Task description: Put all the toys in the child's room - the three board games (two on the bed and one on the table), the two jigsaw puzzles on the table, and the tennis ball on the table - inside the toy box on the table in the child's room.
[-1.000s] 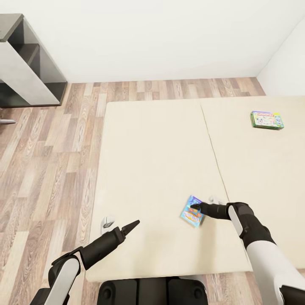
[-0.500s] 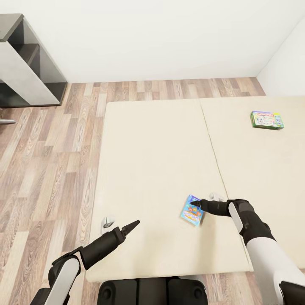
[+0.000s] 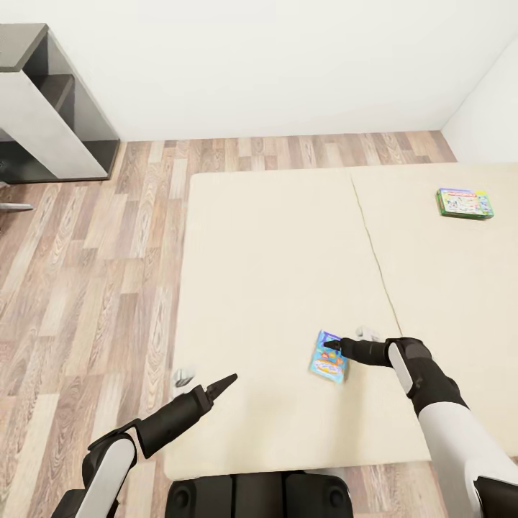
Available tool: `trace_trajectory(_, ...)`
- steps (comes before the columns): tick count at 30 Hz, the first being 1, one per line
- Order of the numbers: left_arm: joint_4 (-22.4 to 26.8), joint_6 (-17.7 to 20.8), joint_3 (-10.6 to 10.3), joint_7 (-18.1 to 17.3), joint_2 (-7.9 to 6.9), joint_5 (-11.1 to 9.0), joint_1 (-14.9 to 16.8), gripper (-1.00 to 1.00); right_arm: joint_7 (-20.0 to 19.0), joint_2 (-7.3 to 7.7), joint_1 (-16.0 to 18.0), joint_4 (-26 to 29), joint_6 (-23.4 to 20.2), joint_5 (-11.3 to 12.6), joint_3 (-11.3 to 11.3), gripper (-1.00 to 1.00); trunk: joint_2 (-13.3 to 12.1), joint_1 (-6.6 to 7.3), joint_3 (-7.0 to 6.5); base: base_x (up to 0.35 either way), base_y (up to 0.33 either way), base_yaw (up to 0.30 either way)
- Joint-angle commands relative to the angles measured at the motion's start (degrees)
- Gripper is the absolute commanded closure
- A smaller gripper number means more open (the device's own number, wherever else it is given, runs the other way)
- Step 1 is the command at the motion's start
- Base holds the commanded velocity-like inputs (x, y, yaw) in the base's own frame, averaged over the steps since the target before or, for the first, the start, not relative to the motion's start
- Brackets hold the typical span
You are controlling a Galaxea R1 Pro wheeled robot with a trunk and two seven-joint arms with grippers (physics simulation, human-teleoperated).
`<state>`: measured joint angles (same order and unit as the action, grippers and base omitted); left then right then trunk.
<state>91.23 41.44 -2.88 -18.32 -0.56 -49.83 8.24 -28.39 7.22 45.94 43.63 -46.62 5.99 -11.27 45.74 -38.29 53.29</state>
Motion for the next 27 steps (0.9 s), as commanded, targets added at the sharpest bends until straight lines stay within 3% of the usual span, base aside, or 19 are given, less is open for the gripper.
trace_trajectory(1,0.0,0.2,0.0,0.0,-0.04,-0.2,0.0,-1.0,0.2,-0.01,0.0,0.1,-0.5,0.6,-0.1,-1.0,0.0,-0.01,0.03,0.0,0.253,0.0)
trace_trajectory(27,0.0,0.2,0.0,0.0,-0.01,-0.2,0.0,-1.0,0.1,0.02,0.0,0.1,-0.5,0.6,-0.1,-1.0,0.0,-0.01,0.03,0.0,0.276,0.0)
